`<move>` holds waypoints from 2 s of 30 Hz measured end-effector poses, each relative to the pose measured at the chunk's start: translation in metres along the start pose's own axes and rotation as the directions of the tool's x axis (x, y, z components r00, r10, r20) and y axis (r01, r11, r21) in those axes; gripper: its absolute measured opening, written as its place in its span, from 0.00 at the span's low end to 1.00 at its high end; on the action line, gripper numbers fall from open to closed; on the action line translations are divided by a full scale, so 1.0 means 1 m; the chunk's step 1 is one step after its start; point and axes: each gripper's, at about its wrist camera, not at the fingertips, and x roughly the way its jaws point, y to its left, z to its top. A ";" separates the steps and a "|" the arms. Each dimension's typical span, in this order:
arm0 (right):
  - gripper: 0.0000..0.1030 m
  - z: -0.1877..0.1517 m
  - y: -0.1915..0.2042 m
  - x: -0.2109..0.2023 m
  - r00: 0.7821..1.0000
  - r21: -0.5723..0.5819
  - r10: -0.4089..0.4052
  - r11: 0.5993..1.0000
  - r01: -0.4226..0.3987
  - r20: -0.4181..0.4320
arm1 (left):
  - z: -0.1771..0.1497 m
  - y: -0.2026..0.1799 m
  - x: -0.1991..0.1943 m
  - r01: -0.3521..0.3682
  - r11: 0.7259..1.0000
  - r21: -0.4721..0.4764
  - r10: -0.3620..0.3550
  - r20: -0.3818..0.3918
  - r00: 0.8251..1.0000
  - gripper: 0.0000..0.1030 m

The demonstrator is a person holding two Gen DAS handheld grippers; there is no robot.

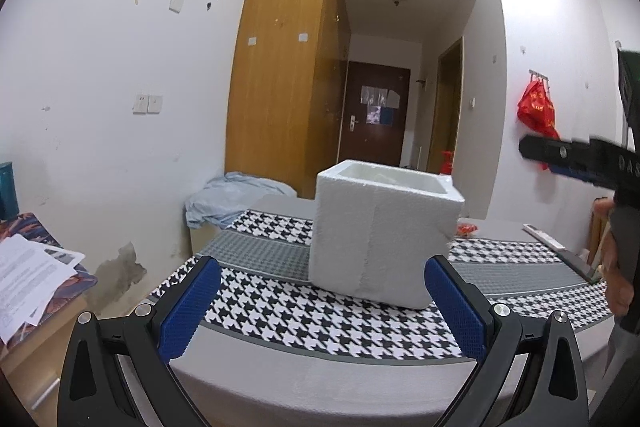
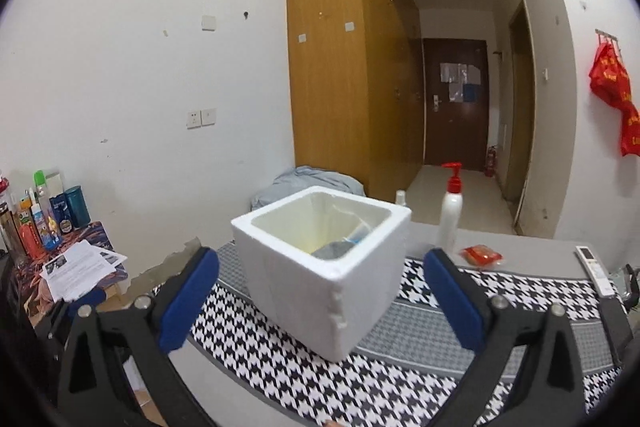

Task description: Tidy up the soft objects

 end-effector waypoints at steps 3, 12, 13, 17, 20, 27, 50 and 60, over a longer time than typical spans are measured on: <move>1.00 -0.007 -0.001 -0.009 1.000 -0.006 -0.013 1.000 0.013 0.006 | 0.000 -0.005 -0.001 0.004 1.000 0.009 -0.004 0.001 1.000 0.99; 1.00 -0.027 -0.002 -0.040 0.999 -0.001 -0.037 0.999 0.037 0.021 | -0.002 -0.019 -0.006 0.035 0.999 0.034 -0.035 0.002 0.999 0.99; 1.00 -0.030 -0.002 -0.044 0.999 0.002 -0.044 0.999 0.044 0.023 | -0.002 -0.021 -0.007 0.041 0.998 0.037 -0.041 0.003 0.999 0.99; 1.00 -0.043 -0.003 -0.057 0.998 0.022 -0.062 0.998 0.061 0.030 | -0.003 -0.029 -0.012 0.059 0.997 0.051 -0.059 0.006 0.998 0.99; 1.00 -0.052 -0.004 -0.066 0.995 0.027 -0.097 0.995 0.096 0.040 | -0.003 -0.034 -0.016 0.071 0.996 0.052 -0.072 0.012 0.997 0.99; 1.00 -0.069 -0.001 -0.085 0.986 0.020 -0.154 0.988 0.153 0.070 | -0.005 -0.043 -0.022 0.087 0.994 0.062 -0.089 0.033 0.995 0.99; 1.00 -0.120 -0.022 -0.106 0.957 0.097 -0.271 0.960 0.261 0.100 | -0.018 -0.070 -0.027 0.105 0.987 0.124 -0.115 0.077 0.990 0.99; 1.00 -0.120 -0.019 -0.103 0.963 0.088 -0.256 0.965 0.249 0.088 | -0.021 -0.071 -0.029 0.112 0.985 0.133 -0.121 0.063 0.991 0.99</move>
